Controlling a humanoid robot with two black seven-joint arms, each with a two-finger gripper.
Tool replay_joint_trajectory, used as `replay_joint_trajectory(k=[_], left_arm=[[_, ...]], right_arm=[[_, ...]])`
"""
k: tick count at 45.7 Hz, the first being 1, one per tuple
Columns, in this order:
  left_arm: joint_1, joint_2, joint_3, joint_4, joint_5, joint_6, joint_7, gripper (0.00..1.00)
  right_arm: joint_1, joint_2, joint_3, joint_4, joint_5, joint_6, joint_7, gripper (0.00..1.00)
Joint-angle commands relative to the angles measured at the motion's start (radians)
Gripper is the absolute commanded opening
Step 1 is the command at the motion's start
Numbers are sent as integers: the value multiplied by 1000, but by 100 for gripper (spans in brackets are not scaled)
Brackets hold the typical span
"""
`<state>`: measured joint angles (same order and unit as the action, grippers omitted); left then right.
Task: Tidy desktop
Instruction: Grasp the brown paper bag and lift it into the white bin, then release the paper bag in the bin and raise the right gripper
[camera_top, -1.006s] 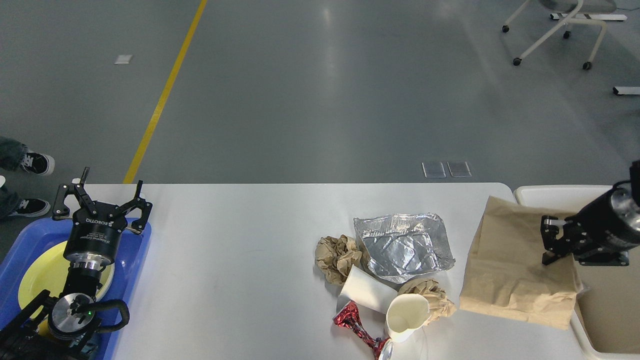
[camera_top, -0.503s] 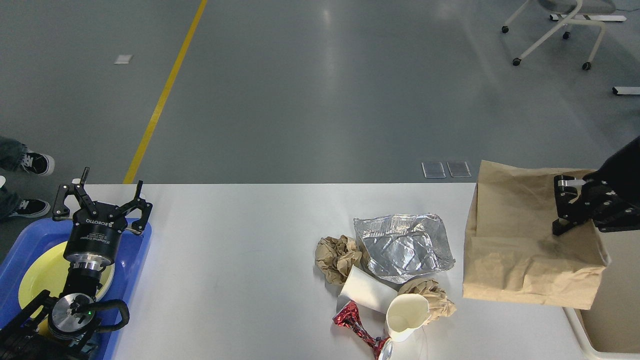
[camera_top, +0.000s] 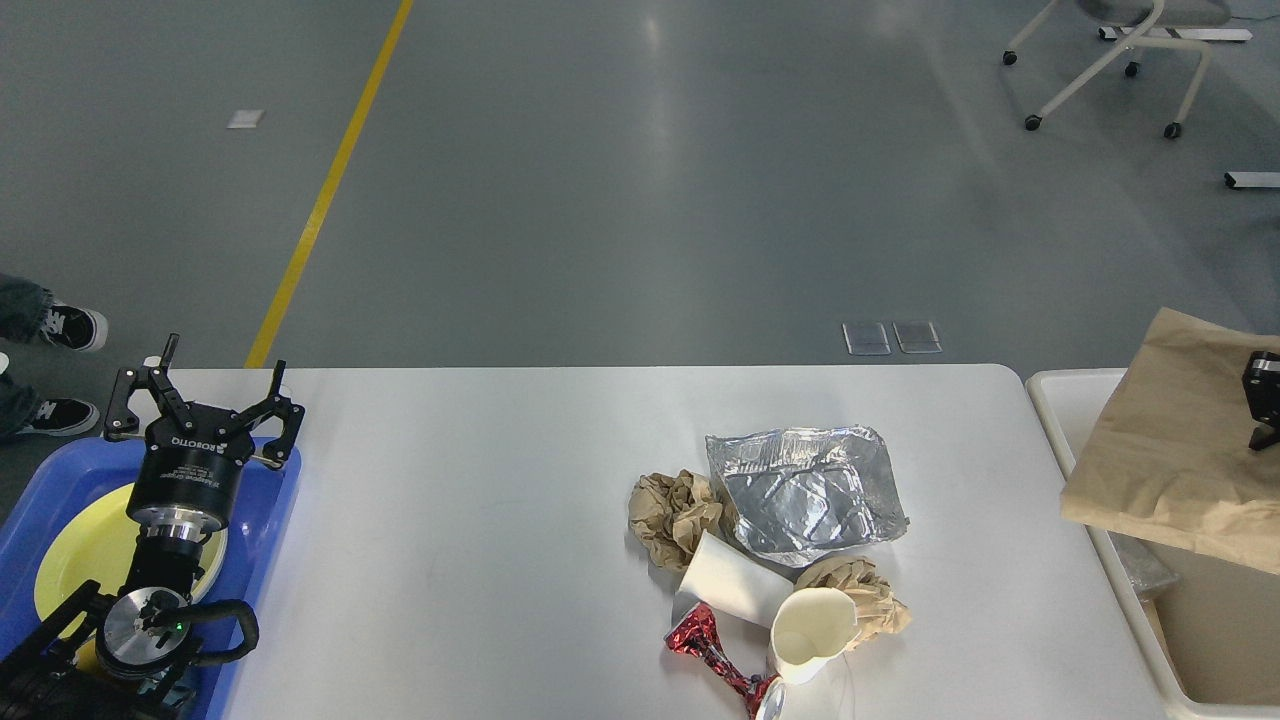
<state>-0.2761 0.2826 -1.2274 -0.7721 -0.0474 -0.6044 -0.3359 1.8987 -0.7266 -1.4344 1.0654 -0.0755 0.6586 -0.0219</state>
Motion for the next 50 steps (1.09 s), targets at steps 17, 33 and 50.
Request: replay_joint_trajectory(k=[17, 33, 50], left_arm=[[0, 0, 0, 0, 0, 0, 0, 96], [0, 0, 0, 0, 0, 0, 0, 96], [0, 0, 0, 0, 0, 0, 0, 96]], right_arm=[[-926, -33, 618, -508, -4, -643, 0, 0], [-1316, 288, 890, -906, -1, -875, -1, 0], [-1356, 335, 913, -932, -1, -883, -9, 0]])
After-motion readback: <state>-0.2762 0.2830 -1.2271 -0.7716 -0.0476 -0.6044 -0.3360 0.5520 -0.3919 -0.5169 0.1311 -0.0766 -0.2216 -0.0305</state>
